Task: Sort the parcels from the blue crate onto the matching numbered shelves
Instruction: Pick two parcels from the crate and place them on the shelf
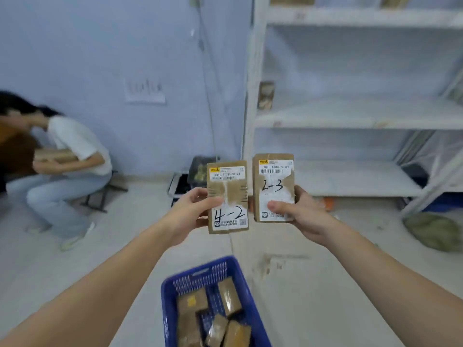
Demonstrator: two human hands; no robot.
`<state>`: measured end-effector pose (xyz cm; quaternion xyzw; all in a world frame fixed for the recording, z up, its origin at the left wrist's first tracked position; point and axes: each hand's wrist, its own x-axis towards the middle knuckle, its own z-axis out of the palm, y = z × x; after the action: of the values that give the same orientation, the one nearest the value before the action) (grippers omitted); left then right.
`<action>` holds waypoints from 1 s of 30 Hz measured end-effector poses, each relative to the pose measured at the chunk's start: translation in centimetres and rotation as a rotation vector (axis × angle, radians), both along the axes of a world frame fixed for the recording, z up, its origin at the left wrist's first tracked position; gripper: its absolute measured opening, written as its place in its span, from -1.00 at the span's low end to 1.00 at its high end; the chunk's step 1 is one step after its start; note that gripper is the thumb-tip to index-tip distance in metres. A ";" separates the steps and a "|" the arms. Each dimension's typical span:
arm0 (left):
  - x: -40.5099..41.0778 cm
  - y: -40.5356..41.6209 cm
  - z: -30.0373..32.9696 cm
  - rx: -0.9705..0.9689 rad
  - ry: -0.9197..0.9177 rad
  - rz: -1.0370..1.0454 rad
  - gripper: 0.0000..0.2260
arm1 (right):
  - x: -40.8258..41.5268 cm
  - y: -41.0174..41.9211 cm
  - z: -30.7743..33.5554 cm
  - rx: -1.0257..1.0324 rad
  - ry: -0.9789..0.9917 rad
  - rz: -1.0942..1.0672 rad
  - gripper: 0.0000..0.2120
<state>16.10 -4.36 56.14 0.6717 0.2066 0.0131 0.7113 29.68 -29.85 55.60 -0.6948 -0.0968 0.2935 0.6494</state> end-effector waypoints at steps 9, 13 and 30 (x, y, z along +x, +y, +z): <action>4.9 -11.2 24.3 0.142 -0.332 -0.140 -0.44 | 1.6 -14.0 23.5 0.146 -0.381 -0.098 -0.11; 9.0 -19.4 28.5 0.119 -0.438 -0.212 -0.48 | 3.7 -23.3 28.6 0.135 -0.501 -0.141 -0.04; 28.4 -34.8 28.9 0.134 -0.476 -0.313 -0.70 | 17.7 -39.7 29.6 -0.032 -0.646 -0.236 -0.24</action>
<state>44.51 -39.12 85.06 0.7190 -0.0736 0.0740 0.6872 47.35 -69.54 85.23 -0.7685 -0.2116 -0.0171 0.6036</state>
